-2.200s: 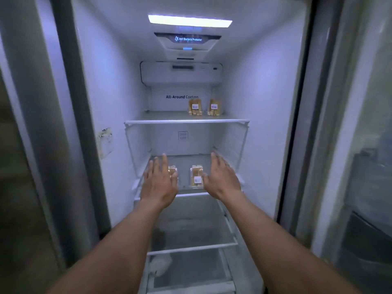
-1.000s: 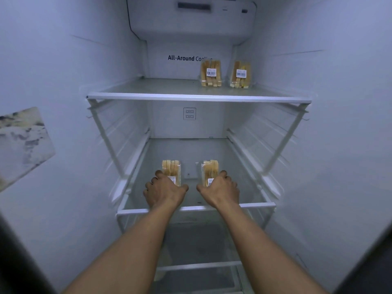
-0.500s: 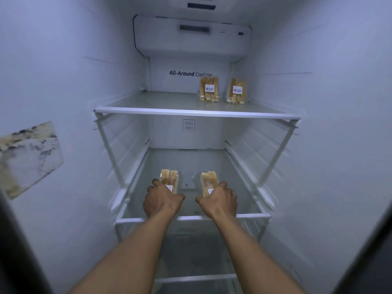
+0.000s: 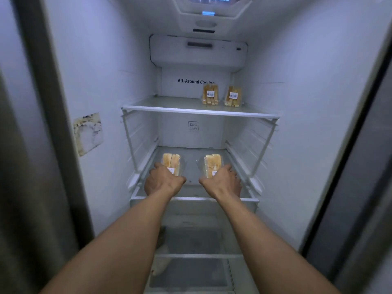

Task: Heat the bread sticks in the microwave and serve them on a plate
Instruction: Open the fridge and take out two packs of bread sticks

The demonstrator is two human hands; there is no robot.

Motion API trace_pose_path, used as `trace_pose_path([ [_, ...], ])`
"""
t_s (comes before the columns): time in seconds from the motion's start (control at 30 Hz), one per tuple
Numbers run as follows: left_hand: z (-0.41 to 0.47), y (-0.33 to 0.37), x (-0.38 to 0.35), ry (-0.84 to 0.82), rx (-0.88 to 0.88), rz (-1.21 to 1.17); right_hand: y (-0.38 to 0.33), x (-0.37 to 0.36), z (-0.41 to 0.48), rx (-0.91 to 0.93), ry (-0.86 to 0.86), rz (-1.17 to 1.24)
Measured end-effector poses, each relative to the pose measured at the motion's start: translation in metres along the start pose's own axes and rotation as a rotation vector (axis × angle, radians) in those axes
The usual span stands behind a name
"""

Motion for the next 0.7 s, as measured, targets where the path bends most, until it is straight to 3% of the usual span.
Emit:
trace_pose_path([
  [0.47,-0.124,-0.01,0.119,0.077,-0.059,-0.031,0.004,0.121,-0.132,0.022,0.064,0.022],
  [0.7,-0.212,-0.05,0.172,0.073,-0.082,-0.043,0.021,0.177,-0.233,0.017,0.06,0.005],
])
Point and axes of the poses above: each hand's wrist, its own z-axis towards the middle knuckle, its own x-axis out of the back of the hand, y = z × x, the point moved 5 cm from there along z, towards the middle knuckle, and after that the axes turned 4 degrees about y, right-handed, at the moved point
